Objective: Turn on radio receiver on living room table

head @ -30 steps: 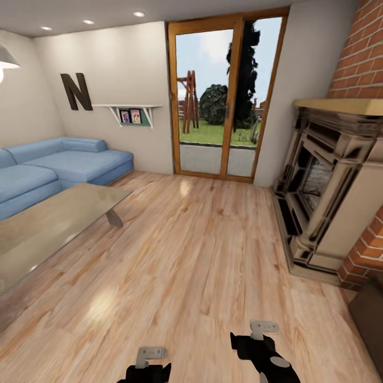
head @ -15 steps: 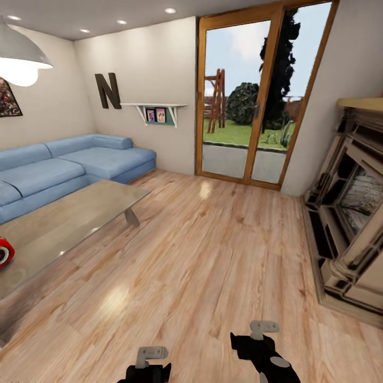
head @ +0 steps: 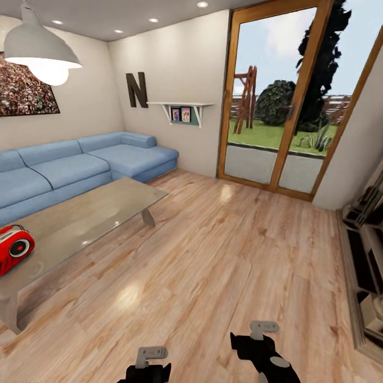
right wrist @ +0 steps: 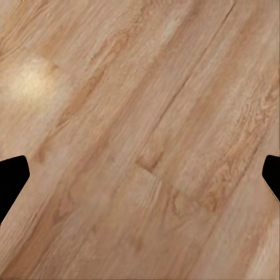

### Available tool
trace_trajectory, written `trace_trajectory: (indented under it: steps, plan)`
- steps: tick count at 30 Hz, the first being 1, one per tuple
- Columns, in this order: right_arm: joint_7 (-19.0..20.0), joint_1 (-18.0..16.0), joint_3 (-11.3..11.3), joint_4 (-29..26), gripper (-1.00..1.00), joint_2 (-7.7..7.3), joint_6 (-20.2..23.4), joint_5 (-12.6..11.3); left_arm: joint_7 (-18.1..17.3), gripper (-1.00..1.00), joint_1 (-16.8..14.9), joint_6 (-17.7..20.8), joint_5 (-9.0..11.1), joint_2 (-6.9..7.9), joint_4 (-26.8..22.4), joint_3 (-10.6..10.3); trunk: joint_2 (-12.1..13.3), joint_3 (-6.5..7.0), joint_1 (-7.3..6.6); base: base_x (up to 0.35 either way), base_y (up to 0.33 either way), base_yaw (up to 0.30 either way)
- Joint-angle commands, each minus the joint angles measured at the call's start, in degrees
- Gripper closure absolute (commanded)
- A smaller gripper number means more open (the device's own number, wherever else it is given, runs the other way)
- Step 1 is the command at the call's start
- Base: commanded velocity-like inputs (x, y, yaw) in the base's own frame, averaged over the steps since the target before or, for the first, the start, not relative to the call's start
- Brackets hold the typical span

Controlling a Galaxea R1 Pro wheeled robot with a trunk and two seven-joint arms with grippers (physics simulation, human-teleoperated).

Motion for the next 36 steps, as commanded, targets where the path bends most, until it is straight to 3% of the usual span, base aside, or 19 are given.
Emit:
trace_trajectory:
  steps: [1, 18, 22, 36]
  plan:
    - [0.0, 0.0, 0.0, 0.0, -1.0, 0.0, 0.0, 0.0, 0.0, -1.0, 0.0, 0.0, 0.0, 0.0, 0.01, 0.0, 0.0, -0.02, 0.0, 0.316, -0.191, 0.3]
    - [0.0, 0.0, -0.02, 0.01, -1.0, 0.0, 0.06, 0.0, 0.0, -1.0, 0.01, 0.03, 0.0, 0.0, 0.0, 0.0, 0.0, -0.35, 0.0, 0.316, -0.189, 0.3]
    - [0.0, 0.0, -0.01, 0.01, -1.0, 0.0, 0.03, 0.0, -0.01, -1.0, 0.0, 3.99, 0.15, 0.0, -0.07, 0.0, 0.0, -0.43, 0.0, 0.314, -0.185, 0.3]
    - [0.0, 0.0, -0.03, 0.01, -1.0, 0.0, 0.07, 0.0, -0.07, -1.0, 0.0, 4.91, 0.18, 0.0, -0.03, 0.0, 0.0, -0.7, 0.0, 0.308, -0.18, 0.3]
